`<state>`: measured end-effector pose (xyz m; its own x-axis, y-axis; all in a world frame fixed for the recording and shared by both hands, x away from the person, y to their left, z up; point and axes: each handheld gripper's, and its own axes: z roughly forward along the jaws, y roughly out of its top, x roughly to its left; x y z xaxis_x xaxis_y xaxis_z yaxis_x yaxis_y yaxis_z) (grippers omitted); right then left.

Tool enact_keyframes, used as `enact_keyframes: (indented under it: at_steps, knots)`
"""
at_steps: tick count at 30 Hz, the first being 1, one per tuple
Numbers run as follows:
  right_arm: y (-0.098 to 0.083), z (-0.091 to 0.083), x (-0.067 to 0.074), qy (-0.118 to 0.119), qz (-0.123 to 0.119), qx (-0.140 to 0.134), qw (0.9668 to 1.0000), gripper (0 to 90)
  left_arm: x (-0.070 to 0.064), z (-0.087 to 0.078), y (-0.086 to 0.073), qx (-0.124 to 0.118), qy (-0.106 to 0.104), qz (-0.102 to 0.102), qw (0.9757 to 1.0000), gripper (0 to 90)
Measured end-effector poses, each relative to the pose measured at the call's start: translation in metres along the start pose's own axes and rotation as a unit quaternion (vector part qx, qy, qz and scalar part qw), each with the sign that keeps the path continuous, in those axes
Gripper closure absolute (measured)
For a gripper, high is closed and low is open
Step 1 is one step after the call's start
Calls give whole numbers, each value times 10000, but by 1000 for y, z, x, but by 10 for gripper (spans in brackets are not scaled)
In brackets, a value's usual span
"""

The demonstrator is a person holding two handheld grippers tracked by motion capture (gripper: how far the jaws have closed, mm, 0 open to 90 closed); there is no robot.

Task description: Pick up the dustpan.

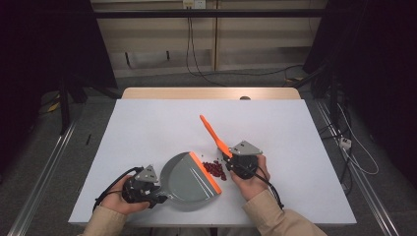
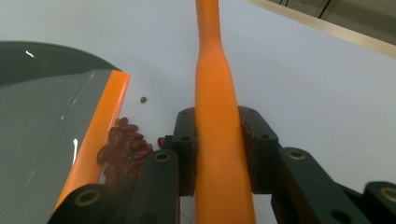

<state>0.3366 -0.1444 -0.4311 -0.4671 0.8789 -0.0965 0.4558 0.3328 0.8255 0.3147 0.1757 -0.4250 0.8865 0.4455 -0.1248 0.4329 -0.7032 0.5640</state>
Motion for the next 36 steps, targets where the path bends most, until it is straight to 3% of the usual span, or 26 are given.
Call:
enact_keyframes:
  at_steps: [3,11,19,23,24,28,31,36]
  knots:
    - [0,0,4,26,56,-26,10000,706,1,1,2,87,-43,90,9999,630]
    - [2,2,15,108,161,-93,9998,702,1,-1,3,7,-79,-34,10000,629]
    - [2,3,16,124,209,-132,9996,701,3,-3,0,-66,-119,-104,9999,624]
    - [2,4,19,142,207,-125,9996,699,3,-4,0,-32,-134,-22,9999,623]
    - [1,4,19,164,233,-138,9995,699,2,-3,0,-77,-135,-94,9998,623]
    - [2,4,20,192,323,-166,9992,698,3,-1,-1,-20,-157,-19,9999,622]
    - [2,4,21,245,361,-187,9989,698,3,-1,-2,-70,-161,-110,9998,621]
    - [2,5,24,352,442,-228,9981,698,3,-2,-3,-75,-169,-91,9998,617]
